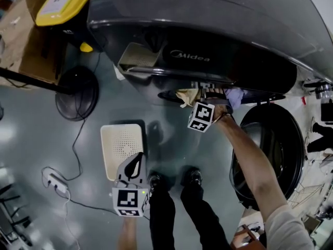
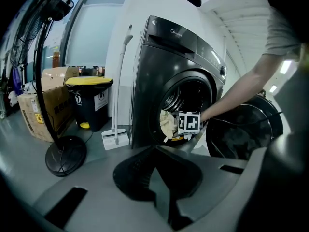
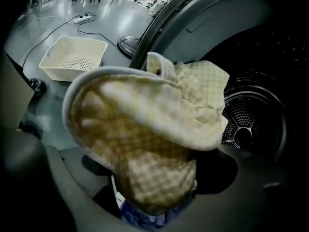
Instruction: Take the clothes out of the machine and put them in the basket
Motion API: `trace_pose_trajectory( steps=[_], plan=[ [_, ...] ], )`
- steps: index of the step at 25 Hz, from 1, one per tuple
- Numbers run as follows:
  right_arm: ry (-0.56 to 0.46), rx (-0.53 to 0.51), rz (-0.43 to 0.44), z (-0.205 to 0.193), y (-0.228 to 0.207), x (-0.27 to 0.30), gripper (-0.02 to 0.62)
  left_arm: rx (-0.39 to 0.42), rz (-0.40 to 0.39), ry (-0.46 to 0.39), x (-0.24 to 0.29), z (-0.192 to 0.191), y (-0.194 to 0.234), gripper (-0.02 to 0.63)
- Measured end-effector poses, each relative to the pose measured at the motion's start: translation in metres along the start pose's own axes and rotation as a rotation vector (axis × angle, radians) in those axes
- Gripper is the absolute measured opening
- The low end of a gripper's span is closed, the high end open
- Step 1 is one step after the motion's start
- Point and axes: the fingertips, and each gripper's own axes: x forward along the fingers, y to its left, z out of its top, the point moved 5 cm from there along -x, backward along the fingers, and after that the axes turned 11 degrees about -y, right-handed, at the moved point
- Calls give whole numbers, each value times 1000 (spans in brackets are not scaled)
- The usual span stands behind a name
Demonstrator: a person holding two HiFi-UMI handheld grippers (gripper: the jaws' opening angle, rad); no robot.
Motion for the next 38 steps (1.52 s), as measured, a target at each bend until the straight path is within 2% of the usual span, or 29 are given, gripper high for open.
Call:
trace_pose_trajectory(
  steps=[4,11,15,25,31,38],
  plan=[
    [5,-14,4,1,2,-4,460,-3,8,-2,-5,-3,1,18],
    [-2,-77,-1,8,11,-23,267,-3,12,-6,-12,2,-3,18],
    [6,-96,2,9,15,-34,203,0,9,-8,-17,6,-9,18],
    [-42,-77,-26,12,20,-83,173,5,-9,-16,-24,28,-30,18],
    [-78,-13,-78,14,22,-126,173,37,-35,-35,-25,48,-45,18],
    [-110,62,-134,20,17,-188,173,34,-53,-63,-29,71,-56,18]
  ],
)
